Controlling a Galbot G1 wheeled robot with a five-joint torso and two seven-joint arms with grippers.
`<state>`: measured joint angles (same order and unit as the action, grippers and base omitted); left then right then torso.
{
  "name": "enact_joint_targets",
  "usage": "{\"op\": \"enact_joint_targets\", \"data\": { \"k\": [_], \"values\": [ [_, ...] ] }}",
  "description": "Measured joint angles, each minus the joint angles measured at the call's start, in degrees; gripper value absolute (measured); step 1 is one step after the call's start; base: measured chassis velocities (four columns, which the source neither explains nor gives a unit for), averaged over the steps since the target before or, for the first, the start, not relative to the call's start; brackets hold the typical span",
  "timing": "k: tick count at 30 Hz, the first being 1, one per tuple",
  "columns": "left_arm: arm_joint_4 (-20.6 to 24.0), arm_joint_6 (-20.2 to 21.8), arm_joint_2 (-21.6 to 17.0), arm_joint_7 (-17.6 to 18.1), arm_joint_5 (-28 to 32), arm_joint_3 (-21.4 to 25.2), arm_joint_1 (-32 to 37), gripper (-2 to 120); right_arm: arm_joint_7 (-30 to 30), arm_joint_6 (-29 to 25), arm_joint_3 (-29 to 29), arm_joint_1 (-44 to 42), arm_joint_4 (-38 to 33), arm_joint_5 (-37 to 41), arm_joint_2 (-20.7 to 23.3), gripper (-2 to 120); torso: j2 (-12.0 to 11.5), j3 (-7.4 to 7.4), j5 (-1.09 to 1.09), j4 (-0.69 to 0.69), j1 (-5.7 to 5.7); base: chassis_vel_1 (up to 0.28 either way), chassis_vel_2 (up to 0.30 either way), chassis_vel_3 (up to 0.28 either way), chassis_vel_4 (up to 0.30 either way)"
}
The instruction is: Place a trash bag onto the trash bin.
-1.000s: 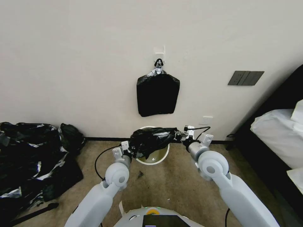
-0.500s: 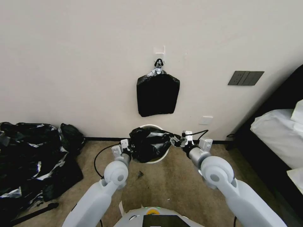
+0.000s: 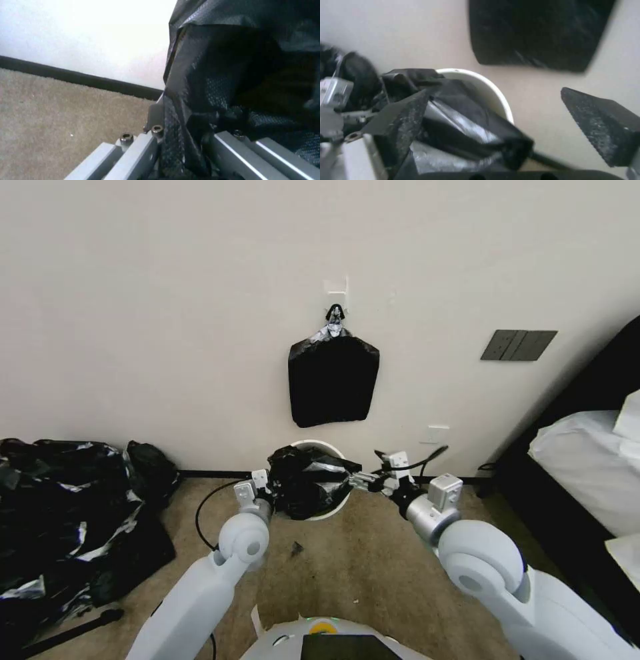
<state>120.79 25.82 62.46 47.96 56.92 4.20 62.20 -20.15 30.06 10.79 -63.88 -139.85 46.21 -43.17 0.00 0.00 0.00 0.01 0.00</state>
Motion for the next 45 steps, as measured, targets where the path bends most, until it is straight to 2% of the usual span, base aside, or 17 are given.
{"op": "enact_joint_targets", "data": {
  "k": [2, 3, 5, 6, 8, 12, 18, 23, 26, 30, 32, 34, 38, 40, 42, 44, 45],
  "values": [
    [0.4, 0.1, -0.5, 0.0, -0.2, -0.3, 0.0, 1, 8.9, -0.7, -3.6, 3.8, 3.4, -9.2, 0.8, 100, 0.0, 0.0, 0.01, 0.0, 0.0, 0.0, 0.0, 0.0, 0.0],
    [0.4, 0.1, -0.5, 0.0, -0.2, -0.3, 0.0, 1, 8.9, -0.7, -3.6, 3.8, 3.4, -9.2, 0.8, 100, 0.0, 0.0, 0.01, 0.0, 0.0, 0.0, 0.0, 0.0, 0.0],
    [0.8, 0.1, -0.8, -0.1, -1.1, -0.4, 0.2, 1, 13.4, -0.5, -7.1, 6.4, 5.4, -12.3, 0.9, 100, 0.0, 0.0, 0.0, -0.02, 0.0, 0.0, 0.0, 0.0, 0.0],
    [0.8, 0.1, -0.8, -0.1, -1.1, -0.4, 0.2, 1, 13.4, -0.5, -7.1, 6.4, 5.4, -12.3, 0.9, 100, 0.0, 0.0, 0.0, -0.02, 0.0, 0.0, 0.0, 0.0, 0.0],
    [1.3, 0.1, -0.9, -0.6, -3.2, -0.3, 0.6, 1, 13.6, -0.1, -11.9, 9.6, 7.4, -13.5, 0.2, 99, 0.0, 0.0, 0.0, -0.01, 0.0, 0.0, 0.0, 0.0, 0.0],
    [2.1, 0.0, -0.9, -1.3, -5.3, 0.0, 1.1, 1, 13.5, 1.0, -16.5, 13.2, 9.2, -16.1, -1.3, 95, 0.0, 0.0, 0.0, -0.01, 0.0, 0.0, 0.0, 0.0, 0.0],
    [2.7, -0.1, -0.9, -2.3, -6.8, 0.0, 1.5, 1, 12.6, 2.3, -19.5, 15.1, 10.0, -17.0, -2.1, 84, 0.0, 0.0, -0.01, -0.01, 0.0, 0.0, 0.0, 0.0, 0.0],
    [3.3, 0.0, -0.8, -2.6, -7.0, -0.3, 1.7, 1, 11.6, 2.5, -21.2, 15.5, 10.5, -19.8, -2.5, 68, 0.0, 0.0, 0.0, -0.01, 0.0, 0.0, 0.0, 0.0, 0.0],
    [3.3, 0.0, -0.8, -2.6, -6.9, -0.4, 1.7, 1, 11.6, 1.4, -22.0, 15.4, 10.8, -22.8, -2.4, 52, 0.0, 0.0, 0.0, -0.01, 0.0, 0.0, 0.0, 0.0, 0.0],
    [3.4, 0.1, -0.9, -2.7, -6.9, -0.4, 1.7, 1, 11.6, 0.8, -22.2, 15.0, 10.9, -24.5, -2.4, 42, 0.0, 0.0, 0.0, -0.02, 0.0, 0.0, 0.0, 0.0, 0.0],
    [3.5, 0.2, -1.2, -2.7, -6.8, -0.5, 1.7, 1, 11.5, 0.0, -22.1, 14.9, 11.1, -25.6, -2.4, 31, 0.0, 0.0, 0.0, -0.02, 0.0, 0.0, 0.0, 0.0, 0.0],
    [3.5, 0.3, -1.3, -2.8, -6.9, -0.7, 1.8, 1, 11.4, -0.2, -22.0, 14.9, 11.1, -25.7, -2.5, 21, 0.0, 0.0, 0.0, -0.02, 0.0, 0.0, 0.0, 0.0, 0.0],
    [3.5, 0.3, -1.4, -3.0, -7.0, -0.7, 1.9, 1, 11.3, -0.6, -21.9, 14.9, 10.9, -25.5, -2.5, 14, 0.0, 0.0, 0.0, -0.01, 0.0, 0.0, 0.0, 0.0, 0.0],
    [3.4, 0.4, -1.5, -4.2, -8.4, -0.9, 2.2, 1, 11.3, -1.0, -21.8, 15.0, 10.4, -23.5, -2.4, 2, 0.0, 0.0, 0.0, -0.02, 0.0, 0.0, 0.0, 0.0, 0.0],
    [3.2, 0.4, -1.7, -5.4, -9.9, -1.0, 2.6, 1, 11.3, -1.0, -21.6, 15.3, 10.0, -20.9, -2.5, 0, 0.0, 0.0, 0.0, -0.02, 0.0, 0.0, 0.0, 0.0, 0.0],
    [2.7, 0.2, -2.2, -8.7, -14.0, -1.1, 3.5, 1, 10.5, -1.0, -21.0, 16.6, 9.5, -15.0, -2.8, 3, 0.0, 0.0, 0.0, -0.01, 0.0, 0.0, 0.0, 0.0, 0.0],
    [2.7, 0.2, -2.2, -8.7, -14.0, -1.1, 3.5, 1, 10.5, -1.0, -21.0, 16.6, 9.5, -15.0, -2.8, 3, 0.0, 0.0, 0.0, -0.01, 0.0, 0.0, 0.0, 0.0, 0.0]
  ]
}}
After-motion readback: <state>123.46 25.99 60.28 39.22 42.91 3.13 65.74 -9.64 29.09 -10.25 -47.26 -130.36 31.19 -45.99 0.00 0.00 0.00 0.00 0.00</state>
